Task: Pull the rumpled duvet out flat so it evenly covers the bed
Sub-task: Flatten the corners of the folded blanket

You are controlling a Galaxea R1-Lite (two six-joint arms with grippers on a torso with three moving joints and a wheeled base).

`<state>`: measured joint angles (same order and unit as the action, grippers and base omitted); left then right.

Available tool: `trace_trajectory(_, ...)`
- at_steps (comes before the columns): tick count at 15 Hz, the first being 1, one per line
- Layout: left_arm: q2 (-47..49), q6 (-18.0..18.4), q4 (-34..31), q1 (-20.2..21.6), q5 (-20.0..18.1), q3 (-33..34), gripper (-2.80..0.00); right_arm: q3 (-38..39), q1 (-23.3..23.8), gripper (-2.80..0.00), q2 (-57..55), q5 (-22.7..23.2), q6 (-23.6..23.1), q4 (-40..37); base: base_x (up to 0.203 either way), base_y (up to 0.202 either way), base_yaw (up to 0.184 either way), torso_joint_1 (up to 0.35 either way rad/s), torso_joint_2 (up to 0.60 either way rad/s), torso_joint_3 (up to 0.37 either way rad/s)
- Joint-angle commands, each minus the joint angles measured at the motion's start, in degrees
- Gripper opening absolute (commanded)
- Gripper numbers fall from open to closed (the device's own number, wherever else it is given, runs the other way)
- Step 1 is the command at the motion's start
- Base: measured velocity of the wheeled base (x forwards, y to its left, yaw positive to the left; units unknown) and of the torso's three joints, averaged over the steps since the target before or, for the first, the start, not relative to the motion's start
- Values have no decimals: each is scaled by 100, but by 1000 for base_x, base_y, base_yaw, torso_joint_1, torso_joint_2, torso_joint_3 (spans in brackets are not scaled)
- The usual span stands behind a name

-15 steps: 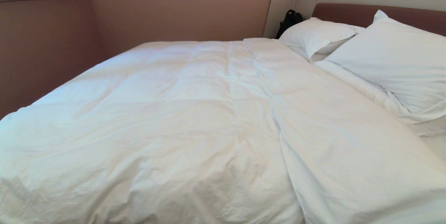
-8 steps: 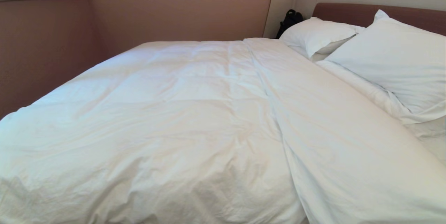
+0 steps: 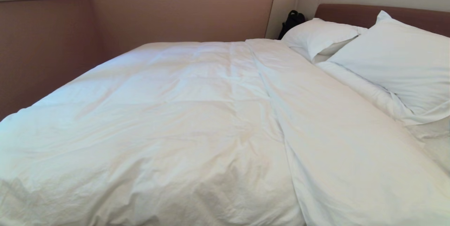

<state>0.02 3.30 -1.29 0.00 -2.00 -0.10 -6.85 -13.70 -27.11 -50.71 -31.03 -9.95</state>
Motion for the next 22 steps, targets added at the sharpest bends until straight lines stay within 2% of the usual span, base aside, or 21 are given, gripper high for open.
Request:
trace_trajectory(1,-2,4,-3,0,-2,1,-280,-5,-1,0,-49,0,-18,28,0,0,0,0,0,0)
trace_trajectory(11,-2,4,-3,0,-2,1,-280,-444,-1,0,-88,9,-14,63,0,0,0,0,0,0)
trace_trajectory(13,-2,4,-3,0,-2,1,-280,-1017,-1,0,-193,13,68,92,0,0,0,0,0,0)
trace_trajectory(18,-2,4,-3,0,-2,1,-280,-2918,-1,0,-1005,4,679,98,0,0,0,0,0,0)
trace_trajectory(22,-2,4,-3,0,-2,1,-280,-3251,-1,0,-1410,4,914,85,0,0,0,0,0,0)
